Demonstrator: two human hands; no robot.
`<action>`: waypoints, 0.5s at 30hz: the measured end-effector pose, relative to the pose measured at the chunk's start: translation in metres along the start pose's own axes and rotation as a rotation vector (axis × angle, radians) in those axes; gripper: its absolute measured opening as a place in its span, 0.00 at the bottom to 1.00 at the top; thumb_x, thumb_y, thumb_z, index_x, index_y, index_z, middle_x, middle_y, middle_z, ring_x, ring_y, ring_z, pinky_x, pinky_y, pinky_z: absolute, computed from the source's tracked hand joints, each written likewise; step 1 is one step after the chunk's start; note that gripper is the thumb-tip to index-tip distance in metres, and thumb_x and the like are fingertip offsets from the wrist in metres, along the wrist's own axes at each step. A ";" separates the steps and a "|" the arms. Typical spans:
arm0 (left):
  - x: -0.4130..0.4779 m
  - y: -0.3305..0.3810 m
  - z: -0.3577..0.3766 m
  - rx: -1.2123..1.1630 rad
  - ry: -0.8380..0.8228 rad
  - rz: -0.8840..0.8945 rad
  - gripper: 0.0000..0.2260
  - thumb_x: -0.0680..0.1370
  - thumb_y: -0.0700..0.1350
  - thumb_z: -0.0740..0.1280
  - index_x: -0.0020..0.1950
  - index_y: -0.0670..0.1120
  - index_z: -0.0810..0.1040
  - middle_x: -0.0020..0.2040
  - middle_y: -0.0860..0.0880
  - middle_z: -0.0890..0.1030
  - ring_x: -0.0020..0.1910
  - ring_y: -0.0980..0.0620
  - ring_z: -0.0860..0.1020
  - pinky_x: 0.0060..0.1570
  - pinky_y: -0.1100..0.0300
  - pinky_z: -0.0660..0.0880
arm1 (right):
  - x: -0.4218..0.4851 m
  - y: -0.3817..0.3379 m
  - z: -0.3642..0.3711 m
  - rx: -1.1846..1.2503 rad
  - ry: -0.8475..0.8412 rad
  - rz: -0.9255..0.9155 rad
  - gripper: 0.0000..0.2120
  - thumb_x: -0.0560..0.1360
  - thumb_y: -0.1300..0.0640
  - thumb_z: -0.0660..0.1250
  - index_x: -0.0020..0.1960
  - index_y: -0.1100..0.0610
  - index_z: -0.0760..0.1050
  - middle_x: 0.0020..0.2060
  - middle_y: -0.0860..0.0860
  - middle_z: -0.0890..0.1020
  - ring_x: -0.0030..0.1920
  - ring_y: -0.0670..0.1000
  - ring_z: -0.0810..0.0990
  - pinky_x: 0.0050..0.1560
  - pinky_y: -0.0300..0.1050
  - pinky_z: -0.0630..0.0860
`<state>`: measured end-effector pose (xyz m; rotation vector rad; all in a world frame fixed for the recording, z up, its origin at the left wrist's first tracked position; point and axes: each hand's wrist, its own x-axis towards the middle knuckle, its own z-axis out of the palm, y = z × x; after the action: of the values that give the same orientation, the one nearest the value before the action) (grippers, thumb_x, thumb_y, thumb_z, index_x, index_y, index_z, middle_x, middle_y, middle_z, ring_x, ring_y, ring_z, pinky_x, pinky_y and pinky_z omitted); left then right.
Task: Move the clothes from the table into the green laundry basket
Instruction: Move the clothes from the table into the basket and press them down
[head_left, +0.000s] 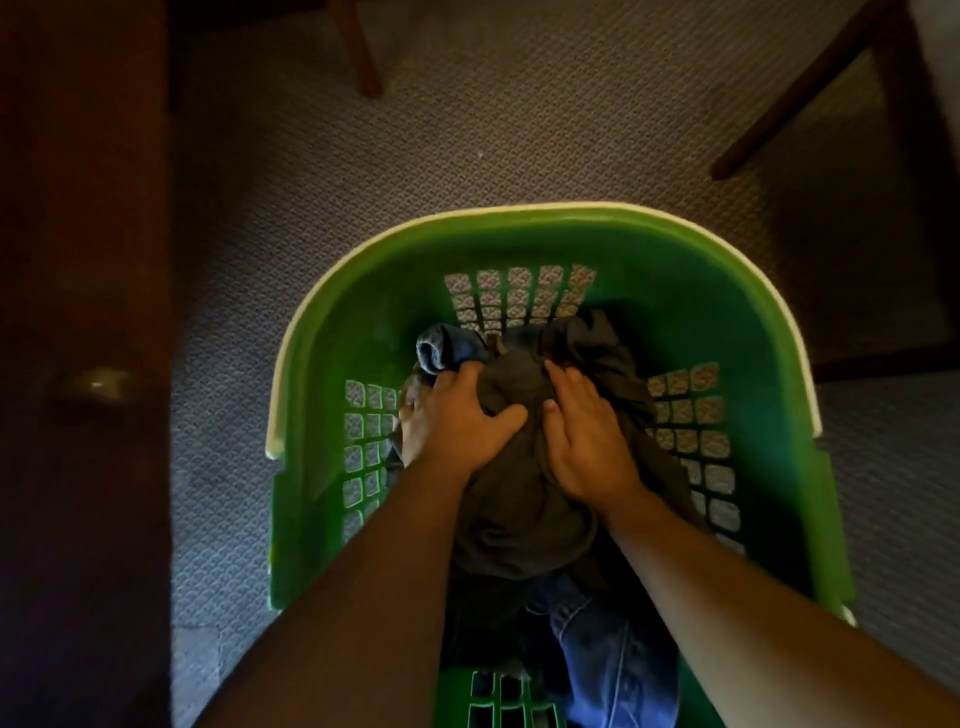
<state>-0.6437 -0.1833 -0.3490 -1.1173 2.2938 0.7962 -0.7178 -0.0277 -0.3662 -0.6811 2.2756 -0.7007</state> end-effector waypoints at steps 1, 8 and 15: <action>0.006 0.001 0.006 0.014 0.011 -0.007 0.32 0.70 0.70 0.65 0.70 0.59 0.70 0.71 0.45 0.75 0.73 0.35 0.68 0.72 0.35 0.66 | 0.008 0.008 0.004 0.000 0.008 -0.021 0.29 0.83 0.47 0.49 0.82 0.56 0.61 0.80 0.56 0.65 0.80 0.58 0.63 0.79 0.57 0.61; 0.027 0.004 0.021 0.039 0.028 -0.025 0.35 0.72 0.71 0.66 0.75 0.57 0.68 0.75 0.43 0.71 0.76 0.33 0.65 0.73 0.33 0.64 | 0.033 0.032 0.013 -0.029 0.017 -0.065 0.31 0.81 0.44 0.48 0.79 0.58 0.66 0.76 0.59 0.71 0.76 0.61 0.69 0.75 0.61 0.66; -0.028 0.012 -0.009 0.137 0.043 -0.001 0.41 0.77 0.72 0.62 0.84 0.55 0.55 0.85 0.44 0.54 0.83 0.37 0.51 0.77 0.34 0.57 | -0.008 -0.001 -0.022 -0.191 -0.128 0.014 0.35 0.81 0.37 0.42 0.84 0.51 0.50 0.84 0.54 0.54 0.81 0.62 0.57 0.79 0.62 0.57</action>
<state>-0.6393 -0.1678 -0.3214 -1.0840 2.3436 0.6098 -0.7277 -0.0169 -0.3483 -0.7752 2.2440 -0.4236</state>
